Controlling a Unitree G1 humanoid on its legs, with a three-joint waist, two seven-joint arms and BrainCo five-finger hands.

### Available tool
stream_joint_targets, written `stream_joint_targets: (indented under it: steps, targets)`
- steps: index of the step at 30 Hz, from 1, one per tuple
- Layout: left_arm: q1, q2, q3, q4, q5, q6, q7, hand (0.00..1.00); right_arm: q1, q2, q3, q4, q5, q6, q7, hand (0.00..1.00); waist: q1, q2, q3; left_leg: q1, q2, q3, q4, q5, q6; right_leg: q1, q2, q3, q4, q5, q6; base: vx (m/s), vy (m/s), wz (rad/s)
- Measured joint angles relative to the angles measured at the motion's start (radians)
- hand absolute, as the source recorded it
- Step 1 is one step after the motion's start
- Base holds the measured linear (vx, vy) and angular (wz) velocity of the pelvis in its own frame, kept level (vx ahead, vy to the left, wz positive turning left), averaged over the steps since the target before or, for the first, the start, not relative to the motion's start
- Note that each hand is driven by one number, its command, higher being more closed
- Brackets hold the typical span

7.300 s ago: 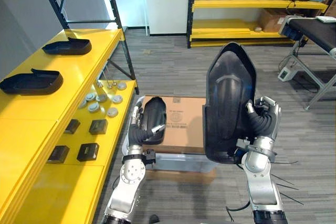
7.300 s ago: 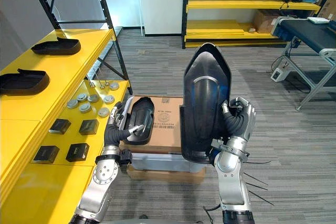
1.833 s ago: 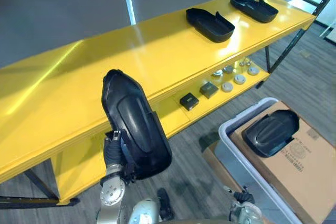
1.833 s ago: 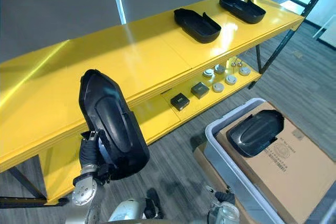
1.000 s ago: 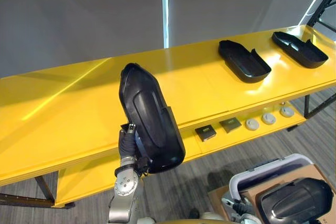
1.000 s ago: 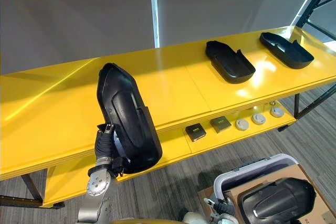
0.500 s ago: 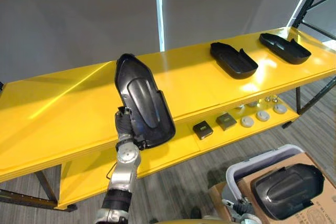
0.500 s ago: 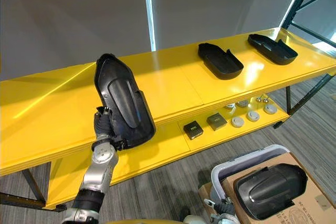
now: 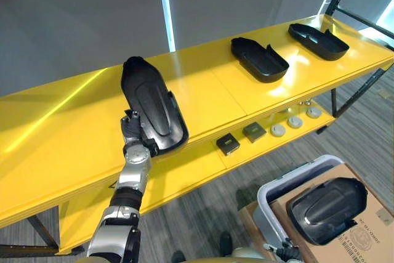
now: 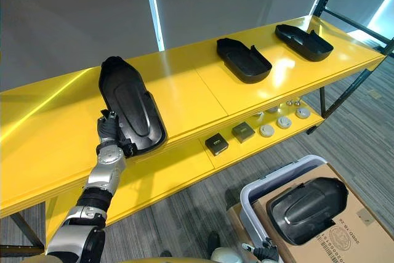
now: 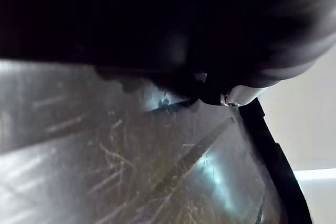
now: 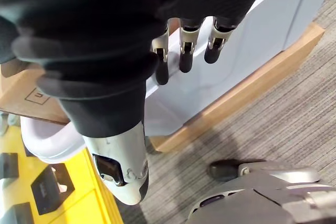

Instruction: Walk over and take plastic housings, then place them on the shelf

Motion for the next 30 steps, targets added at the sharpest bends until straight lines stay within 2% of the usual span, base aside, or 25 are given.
stream_joint_targets:
  steps: [6,19,30]
  targets:
    - [-0.034,0.000,0.019,0.000,-0.052,-0.002,0.038,0.00,-0.006,-0.010,0.014,-0.005,-0.014,-0.015,-0.002,0.00,-0.002,0.007,0.016,-0.013,0.001,0.003,-0.001,0.000,0.000,-0.016,0.000,0.011,-0.002,0.008,0.000,-0.06,-0.001,-0.04]
    - [-0.085,0.001,0.066,0.000,-0.092,-0.003,0.102,0.00,-0.005,-0.016,0.038,-0.014,-0.014,-0.016,-0.008,0.00,-0.002,0.008,0.031,-0.011,0.001,0.004,-0.001,0.000,0.000,-0.014,0.000,0.013,-0.002,0.009,0.000,-0.01,0.000,0.00]
    - [-0.087,0.015,0.063,-0.006,-0.089,-0.004,0.098,0.00,-0.005,-0.022,0.040,-0.014,-0.014,-0.026,-0.006,0.00,-0.001,0.016,0.036,-0.003,0.000,0.003,-0.002,0.000,0.001,-0.013,-0.002,0.014,0.011,0.008,0.000,0.00,0.000,0.00]
